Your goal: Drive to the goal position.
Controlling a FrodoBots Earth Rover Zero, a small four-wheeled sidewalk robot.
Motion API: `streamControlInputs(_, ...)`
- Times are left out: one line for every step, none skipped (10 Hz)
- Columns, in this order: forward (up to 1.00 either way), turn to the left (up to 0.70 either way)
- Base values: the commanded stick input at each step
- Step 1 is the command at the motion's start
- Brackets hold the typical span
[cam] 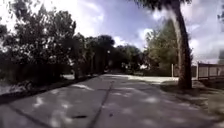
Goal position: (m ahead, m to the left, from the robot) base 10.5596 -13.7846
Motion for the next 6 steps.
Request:
streamControlInputs(1.0, -0.04)
streamControlInputs(1.0, 0.0)
streamControlInputs(1.0, 0.0)
streamControlInputs(1.0, 0.0)
streamControlInputs(1.0, 0.0)
streamControlInputs(1.0, 0.0)
